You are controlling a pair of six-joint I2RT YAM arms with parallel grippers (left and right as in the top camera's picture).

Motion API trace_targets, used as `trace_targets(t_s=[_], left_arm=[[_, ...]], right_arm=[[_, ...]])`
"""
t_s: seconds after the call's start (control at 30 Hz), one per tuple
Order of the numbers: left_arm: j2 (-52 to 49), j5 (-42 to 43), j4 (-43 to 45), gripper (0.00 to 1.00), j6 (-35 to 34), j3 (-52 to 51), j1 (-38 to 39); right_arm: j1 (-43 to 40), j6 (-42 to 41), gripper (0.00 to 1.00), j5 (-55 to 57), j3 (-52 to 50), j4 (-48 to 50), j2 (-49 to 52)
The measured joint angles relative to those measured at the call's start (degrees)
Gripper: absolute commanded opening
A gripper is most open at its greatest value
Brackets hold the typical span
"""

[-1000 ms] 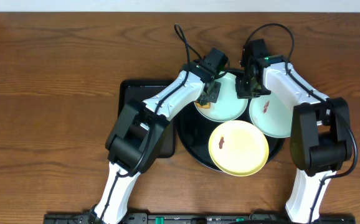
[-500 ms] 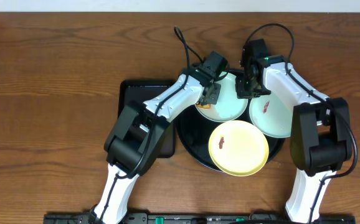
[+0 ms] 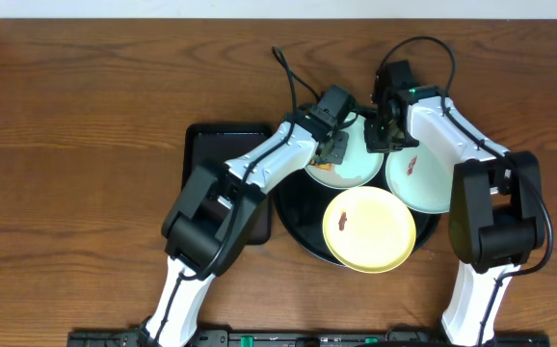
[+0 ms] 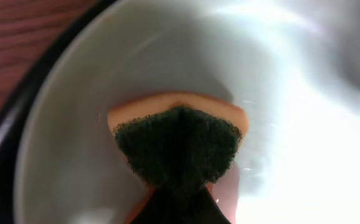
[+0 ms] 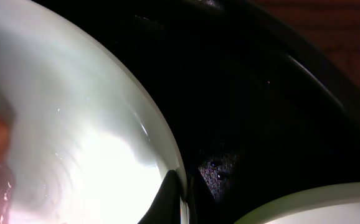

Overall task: Clean dirty plates on tray and stack at the side
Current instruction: 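Scrub the upper plate's stain with the sponge while right gripper holds plate, then return the sponge with the left gripper onto the small tray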

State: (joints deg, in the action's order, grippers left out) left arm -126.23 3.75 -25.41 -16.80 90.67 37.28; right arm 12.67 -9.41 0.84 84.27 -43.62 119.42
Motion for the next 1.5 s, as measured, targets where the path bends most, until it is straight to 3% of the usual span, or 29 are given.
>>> trace_targets(t_s=[0.17,0.47,0.77,1.0,1.1,1.23,1.5], left_arm=[[-0.04,3.52,1.53,0.08,-1.4,-0.11,0.52],[1.68,19.02,1.6,0.08,-3.65,-0.11,-4.81],[22.73,23.54,-6.67,0.08,-4.33,0.57,-18.86],[28.94,18.14,-26.23,0.08,-1.11,1.46,-21.46],[28.22,12.98,-28.87,0.08,-0.04,-1.75,-21.46],[28.02,7.02,-26.01,0.09,0.57,-9.57,-21.46],[27.67,3.13,-7.98,0.15,0.81,-25.94,-21.46]], right_arm=[[0.0,0.0,0.01,0.0,0.0,0.0,0.0],[-0.02,0.0,0.01,0.0,0.0,-0.04,0.0],[-0.02,0.0,0.01,0.02,0.0,-0.07,0.0],[-0.02,0.0,0.01,0.0,0.0,-0.09,0.0],[-0.02,0.0,0.01,0.02,0.0,-0.09,0.0],[-0.02,0.0,0.01,0.02,0.0,-0.09,0.0],[-0.02,0.0,0.01,0.02,0.02,-0.15,0.0]])
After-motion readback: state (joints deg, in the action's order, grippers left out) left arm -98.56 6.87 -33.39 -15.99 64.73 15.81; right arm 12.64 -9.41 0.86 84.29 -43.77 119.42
